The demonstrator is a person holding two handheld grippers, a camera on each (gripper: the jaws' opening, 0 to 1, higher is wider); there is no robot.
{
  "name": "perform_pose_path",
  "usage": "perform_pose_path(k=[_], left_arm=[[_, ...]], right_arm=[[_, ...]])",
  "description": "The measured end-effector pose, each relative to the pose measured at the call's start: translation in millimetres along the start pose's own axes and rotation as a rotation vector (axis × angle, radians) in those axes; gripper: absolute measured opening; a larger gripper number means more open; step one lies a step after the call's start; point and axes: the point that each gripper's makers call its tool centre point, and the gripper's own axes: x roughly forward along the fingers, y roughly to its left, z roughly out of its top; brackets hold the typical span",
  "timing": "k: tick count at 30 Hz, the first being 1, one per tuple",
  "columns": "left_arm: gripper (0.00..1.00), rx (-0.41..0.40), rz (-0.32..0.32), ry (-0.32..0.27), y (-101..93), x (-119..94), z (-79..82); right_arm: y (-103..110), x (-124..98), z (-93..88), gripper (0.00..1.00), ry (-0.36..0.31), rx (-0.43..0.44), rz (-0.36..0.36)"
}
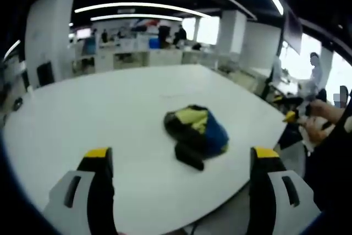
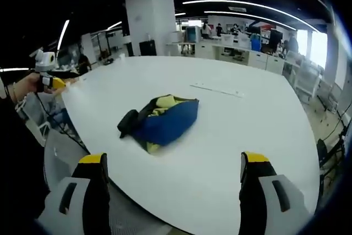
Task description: Fold the garment on the visible template until the final outline fits inside the template.
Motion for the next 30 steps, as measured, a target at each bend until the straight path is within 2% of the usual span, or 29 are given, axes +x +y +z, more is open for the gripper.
perform_pose_path(k=[12, 30], left_arm=[[0.99, -0.018, 0.001, 0.021, 1.3, 0.9, -11.4], [0.99, -0.012, -0.018, 0.01, -2.0, 7.0, -8.5]], right_arm=[[3.2, 2.0, -3.3, 1.0, 0.015, -0.002, 0.012], [5.0, 0.1, -0.2, 1.0, 0.011, -0.003, 0.014]])
